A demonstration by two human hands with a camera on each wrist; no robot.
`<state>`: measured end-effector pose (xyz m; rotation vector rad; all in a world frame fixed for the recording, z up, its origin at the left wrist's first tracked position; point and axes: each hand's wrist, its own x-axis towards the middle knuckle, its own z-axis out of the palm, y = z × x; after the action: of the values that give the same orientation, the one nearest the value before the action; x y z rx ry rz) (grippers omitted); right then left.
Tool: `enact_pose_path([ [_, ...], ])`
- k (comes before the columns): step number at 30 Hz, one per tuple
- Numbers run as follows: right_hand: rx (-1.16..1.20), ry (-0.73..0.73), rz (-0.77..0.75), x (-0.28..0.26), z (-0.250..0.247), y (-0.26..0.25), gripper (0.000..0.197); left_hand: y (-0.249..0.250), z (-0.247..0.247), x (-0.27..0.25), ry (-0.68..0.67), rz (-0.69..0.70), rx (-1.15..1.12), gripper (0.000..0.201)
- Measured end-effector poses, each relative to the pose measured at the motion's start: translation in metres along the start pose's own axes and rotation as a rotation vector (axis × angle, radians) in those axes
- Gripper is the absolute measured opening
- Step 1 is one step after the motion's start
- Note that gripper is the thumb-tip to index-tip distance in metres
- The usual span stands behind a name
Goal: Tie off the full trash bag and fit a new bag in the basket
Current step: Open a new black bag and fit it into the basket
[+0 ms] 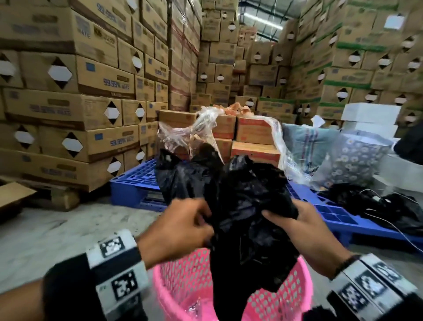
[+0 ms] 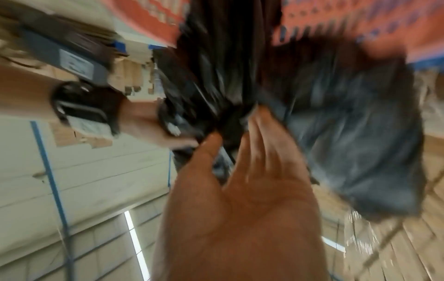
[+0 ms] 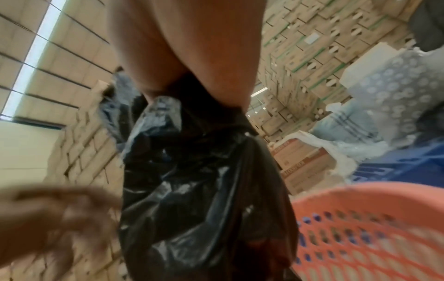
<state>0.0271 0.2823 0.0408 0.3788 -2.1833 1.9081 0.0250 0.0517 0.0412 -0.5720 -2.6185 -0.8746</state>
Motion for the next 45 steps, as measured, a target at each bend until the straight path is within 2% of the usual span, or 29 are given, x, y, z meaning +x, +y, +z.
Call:
enact_pose_path([
  [2,0.069,-0.005,0.033,-0.01,-0.008,0.009,0.009,-0.004,-0.013,0.018,0.198,0.122,0.1,0.045],
  [3,0.098,-0.028,0.053,-0.013,-0.012,0.012,0.004,-0.007,-0.014,0.028,0.208,0.154,0.181,0.061],
  [5,0.106,-0.077,0.067,-0.018,-0.024,0.021,0.046,-0.012,-0.007,0.044,0.078,0.124,0.333,0.083],
  [6,0.111,-0.09,0.079,-0.02,-0.032,0.022,0.064,-0.015,0.001,0.049,0.02,0.116,0.37,0.082],
  [7,0.109,-0.087,0.1,-0.021,-0.038,0.023,0.069,-0.02,0.008,0.051,-0.008,0.133,0.37,0.072],
  [8,0.097,-0.098,0.12,-0.022,-0.044,0.023,0.061,-0.024,0.015,0.053,-0.011,0.18,0.352,0.054],
  [10,-0.001,-0.078,0.16,-0.018,-0.048,0.026,0.024,-0.027,0.023,0.05,-0.012,0.279,0.326,0.028],
  [11,-0.153,-0.054,0.15,-0.013,-0.049,0.029,0.012,-0.027,0.026,0.05,-0.022,0.296,0.351,0.023],
  [12,-0.327,-0.059,0.131,-0.007,-0.049,0.033,0.008,-0.026,0.029,0.047,-0.041,0.301,0.413,0.02],
  [14,-0.619,-0.132,0.156,0.006,-0.048,0.037,0.024,-0.025,0.037,0.043,-0.111,0.274,0.609,0.025],
  [17,-0.829,-0.154,0.201,0.012,-0.046,0.021,0.063,-0.027,0.044,0.041,-0.272,0.178,0.756,0.022],
  [18,-0.816,-0.135,0.151,0.009,-0.043,0.01,0.068,-0.027,0.045,0.041,-0.289,0.163,0.724,0.018],
  [20,-0.736,-0.133,-0.066,-0.002,-0.032,-0.008,0.064,-0.024,0.046,0.039,-0.309,0.151,0.588,0.011],
  [22,-0.735,-0.279,-0.206,-0.016,-0.014,-0.019,0.057,-0.02,0.044,0.035,-0.334,0.178,0.44,0.007],
  [25,-0.94,-0.478,-0.206,-0.025,0.01,-0.004,0.052,-0.007,0.036,0.026,-0.329,0.247,0.295,0.008],
  [28,-1.031,-0.426,-0.221,-0.027,0.018,0.012,0.023,0.005,0.025,0.02,-0.353,0.313,0.231,0.007],
  [30,-1.02,-0.429,-0.259,-0.026,0.016,0.016,0.011,0.004,0.019,0.017,-0.375,0.335,0.251,0.007],
  [34,-1.084,-0.433,-0.269,-0.02,-0.001,0.014,0.013,-0.012,0.008,0.005,-0.397,0.304,0.255,0.018],
  [37,-1.327,-0.374,-0.399,-0.012,-0.01,0.017,0.009,-0.024,0.004,-0.002,-0.366,0.288,0.164,0.013],
  [38,-1.367,-0.376,-0.367,-0.011,-0.011,0.017,0.009,-0.026,0.004,-0.004,-0.355,0.289,0.13,0.01],
  [41,-1.307,-0.404,-0.303,-0.009,-0.018,0.018,0.023,-0.028,0.001,-0.008,-0.322,0.301,0.064,0.009],
  [45,-1.151,-0.479,-0.385,-0.024,-0.006,0.006,0.027,-0.027,-0.003,-0.016,-0.268,0.384,0.083,0.006],
])
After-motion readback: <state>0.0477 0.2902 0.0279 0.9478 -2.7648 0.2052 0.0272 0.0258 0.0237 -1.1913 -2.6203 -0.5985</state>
